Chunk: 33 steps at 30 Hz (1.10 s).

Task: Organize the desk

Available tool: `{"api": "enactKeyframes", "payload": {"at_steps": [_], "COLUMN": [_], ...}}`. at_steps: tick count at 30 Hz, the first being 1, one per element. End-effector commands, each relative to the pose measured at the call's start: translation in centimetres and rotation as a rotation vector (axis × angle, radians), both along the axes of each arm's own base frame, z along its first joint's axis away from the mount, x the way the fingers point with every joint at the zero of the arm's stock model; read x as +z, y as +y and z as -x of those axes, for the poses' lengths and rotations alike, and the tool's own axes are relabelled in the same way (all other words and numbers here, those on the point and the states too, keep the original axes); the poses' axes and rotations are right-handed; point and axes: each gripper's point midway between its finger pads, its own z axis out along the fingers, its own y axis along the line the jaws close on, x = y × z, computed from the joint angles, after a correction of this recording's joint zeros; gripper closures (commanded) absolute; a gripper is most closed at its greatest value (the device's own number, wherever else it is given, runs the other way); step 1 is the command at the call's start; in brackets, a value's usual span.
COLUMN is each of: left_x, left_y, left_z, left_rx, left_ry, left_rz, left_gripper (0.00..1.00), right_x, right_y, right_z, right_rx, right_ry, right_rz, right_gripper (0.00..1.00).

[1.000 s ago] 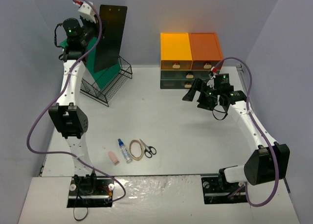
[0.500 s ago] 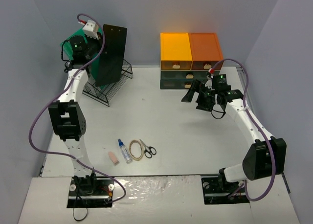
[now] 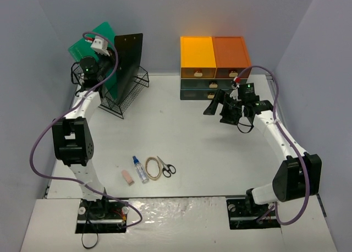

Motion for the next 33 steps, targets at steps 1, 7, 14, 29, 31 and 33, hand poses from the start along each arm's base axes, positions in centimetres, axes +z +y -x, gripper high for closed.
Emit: {"api": "enactKeyframes", "payload": {"at_steps": [1, 7, 14, 29, 31, 33], "left_x": [1.6, -0.2, -1.2, -2.1, -1.5, -0.9], "left_y": [0.6, 1.3, 2.3, 3.5, 3.7, 3.7], "left_z": [1.6, 2.8, 3.0, 3.1, 3.0, 2.8], "left_rx": [0.034, 0.072, 0.120, 0.067, 0.055, 0.043], "left_ry": [-0.076, -0.048, 0.011, -0.138, -0.180, -0.214], "left_rz": [0.020, 0.024, 0.005, 0.133, 0.144, 0.152], "left_gripper": [1.00, 1.00, 1.00, 1.00, 1.00, 1.00], "right_x": [1.4, 1.0, 0.9, -0.2, -0.5, -0.5], "right_y": [0.9, 1.3, 1.7, 1.6, 1.6, 1.6], "right_z": [-0.4, 0.1, 0.4, 2.2, 2.5, 2.7], "right_rx": [0.036, 0.052, 0.060, 0.071, 0.076, 0.080], "right_ry": [-0.065, -0.054, -0.050, -0.045, -0.046, -0.054], "right_rz": [-0.026, -0.026, -0.026, -0.009, -0.002, 0.000], "right_gripper": [0.00, 0.00, 0.00, 0.00, 0.00, 0.00]}}
